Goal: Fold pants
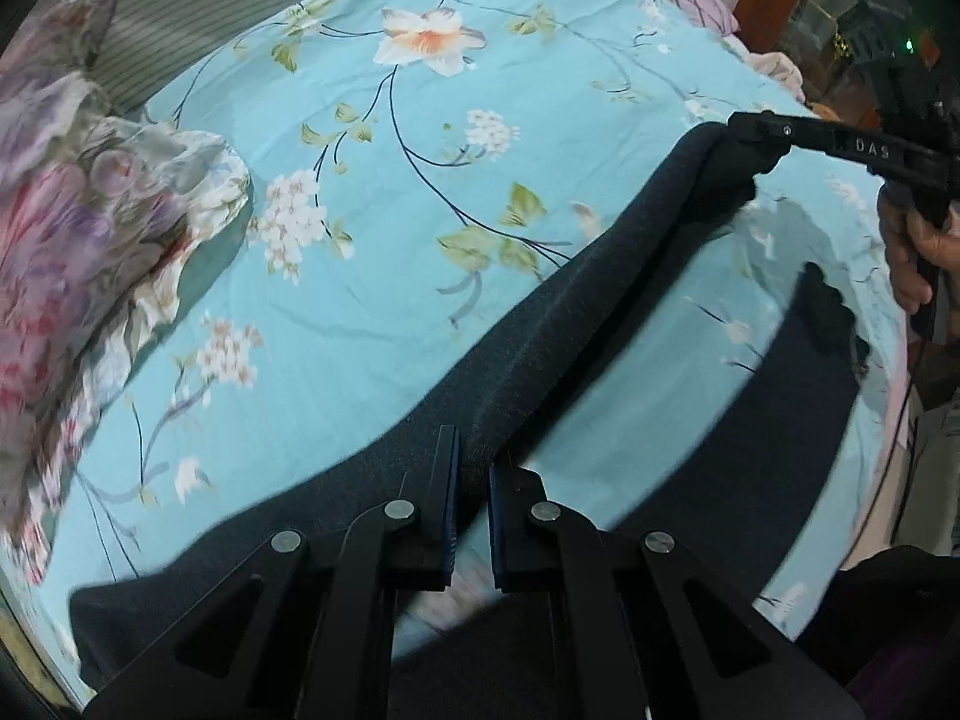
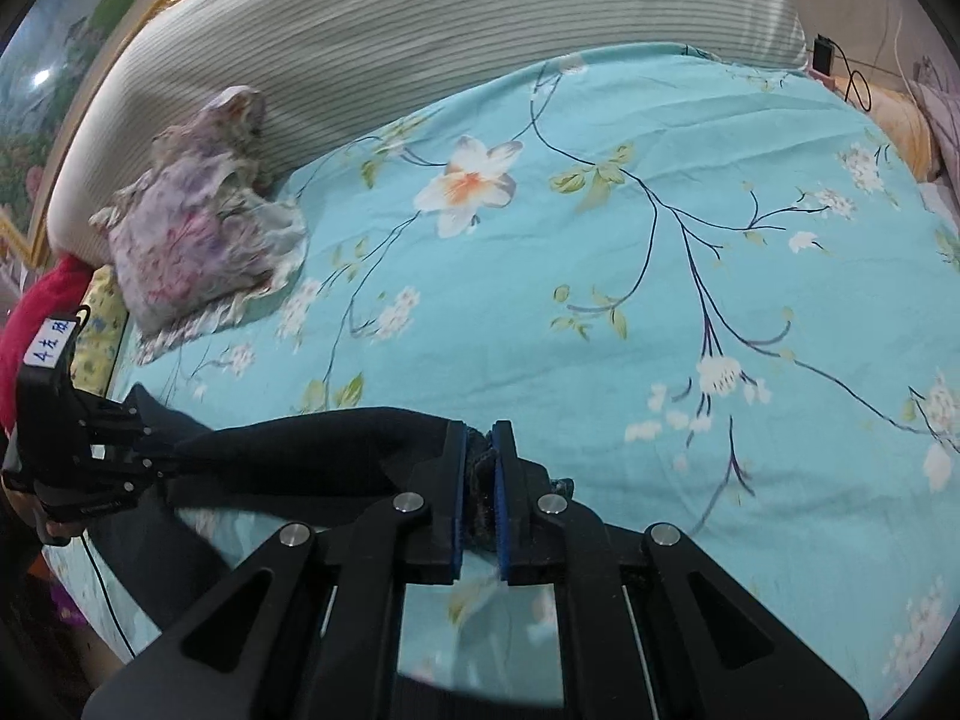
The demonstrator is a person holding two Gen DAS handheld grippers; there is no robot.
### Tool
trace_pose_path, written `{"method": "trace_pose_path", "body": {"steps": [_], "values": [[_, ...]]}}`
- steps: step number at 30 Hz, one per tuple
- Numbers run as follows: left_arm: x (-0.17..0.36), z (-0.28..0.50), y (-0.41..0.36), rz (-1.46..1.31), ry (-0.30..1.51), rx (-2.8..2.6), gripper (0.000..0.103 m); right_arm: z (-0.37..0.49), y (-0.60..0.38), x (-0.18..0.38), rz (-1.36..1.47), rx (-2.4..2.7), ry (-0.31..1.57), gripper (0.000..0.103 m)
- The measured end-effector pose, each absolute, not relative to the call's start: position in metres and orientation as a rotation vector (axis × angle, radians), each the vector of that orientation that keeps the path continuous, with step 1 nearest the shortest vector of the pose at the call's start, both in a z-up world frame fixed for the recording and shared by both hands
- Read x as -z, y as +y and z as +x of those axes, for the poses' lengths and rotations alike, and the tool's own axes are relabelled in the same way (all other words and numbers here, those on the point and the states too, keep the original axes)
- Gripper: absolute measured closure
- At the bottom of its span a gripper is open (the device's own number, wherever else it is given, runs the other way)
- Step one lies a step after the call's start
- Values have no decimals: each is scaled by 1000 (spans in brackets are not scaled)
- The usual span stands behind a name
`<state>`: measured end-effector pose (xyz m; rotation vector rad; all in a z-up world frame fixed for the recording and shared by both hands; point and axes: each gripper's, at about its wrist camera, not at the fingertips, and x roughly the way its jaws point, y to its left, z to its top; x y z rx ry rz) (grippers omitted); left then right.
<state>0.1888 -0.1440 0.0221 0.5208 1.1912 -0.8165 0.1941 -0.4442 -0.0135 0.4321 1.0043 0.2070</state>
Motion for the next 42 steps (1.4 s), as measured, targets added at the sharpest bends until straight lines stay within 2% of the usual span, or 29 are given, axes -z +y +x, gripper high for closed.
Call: {"method": "trace_pose_path", "body": {"steps": [6,19,34,36,38,40,42], "values": [[-38,150,-122,466,1194,814,97,158,-445,1,427,-241,980,95],[-32,83,-120,415,1211,843,96,76,-442,-9,399,-270,1012,95],[18,49,-121,368,1305,826,95,27,-431,22,351,-254,1125,96],[27,49,-121,365,1314,820,93,26,-426,32,328,-247,1153,96],[37,48,-122,359,1331,808,86,27,-421,43,324,-248,1198,95],[41,47,-121,341,1339,804,83,27,-418,45,311,-232,1199,92],[38,48,-119,315,1348,805,73,29,-418,42,326,-221,1207,86]]}}
